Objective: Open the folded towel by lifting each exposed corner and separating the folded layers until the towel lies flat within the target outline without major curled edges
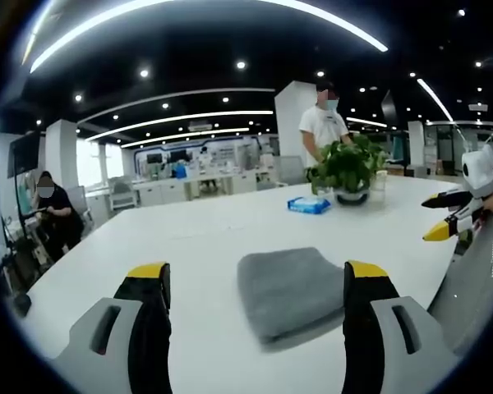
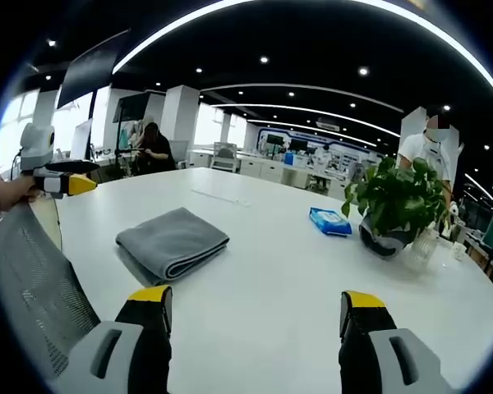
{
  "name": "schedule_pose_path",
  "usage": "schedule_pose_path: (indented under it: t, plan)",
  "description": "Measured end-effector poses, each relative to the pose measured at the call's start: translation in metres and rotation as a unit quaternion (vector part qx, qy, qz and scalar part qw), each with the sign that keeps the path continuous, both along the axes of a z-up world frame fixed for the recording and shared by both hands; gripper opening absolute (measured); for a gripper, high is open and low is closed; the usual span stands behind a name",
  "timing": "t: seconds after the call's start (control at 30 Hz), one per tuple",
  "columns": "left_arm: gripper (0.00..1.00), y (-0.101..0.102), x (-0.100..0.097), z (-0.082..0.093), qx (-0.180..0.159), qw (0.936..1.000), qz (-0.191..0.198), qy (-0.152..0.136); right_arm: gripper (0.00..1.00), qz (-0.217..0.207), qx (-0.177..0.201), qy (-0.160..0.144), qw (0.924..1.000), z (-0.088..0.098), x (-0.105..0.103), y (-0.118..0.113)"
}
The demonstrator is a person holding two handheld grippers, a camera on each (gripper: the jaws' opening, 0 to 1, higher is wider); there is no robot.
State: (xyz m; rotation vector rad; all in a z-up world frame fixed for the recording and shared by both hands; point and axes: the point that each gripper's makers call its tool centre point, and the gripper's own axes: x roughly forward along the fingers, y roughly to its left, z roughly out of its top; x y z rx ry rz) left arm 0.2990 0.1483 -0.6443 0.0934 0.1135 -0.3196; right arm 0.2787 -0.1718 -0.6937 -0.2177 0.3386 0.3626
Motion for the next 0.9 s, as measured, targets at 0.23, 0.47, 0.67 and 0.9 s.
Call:
schedule_pose_path:
  t: [0.23,0.47,0.67,0.9]
  plan:
    - [0.87,-0.002,-0.001,0.001,-0.004,1.0,-0.001,0.003,0.84,0.002,0.001,0.001,1.0,0.0,0.0,0.001]
    - [0.87,-0.004,-0.001,0.001,-0.001,1.0,-0.001,0.004,0.84,0.004,0.001,0.005,1.0,-0.002,0.0,0.001]
    - [0.87,-0.006,-0.002,-0.002,0.005,0.9999,-0.004,0.012,0.84,0.007,0.016,0.017,0.9997,-0.005,-0.002,0.003]
    - [0.88,-0.007,-0.001,-0.005,-0.037,0.9982,-0.013,0.045,0.82,0.048,0.028,0.067,0.9962,-0.017,-0.008,0.017]
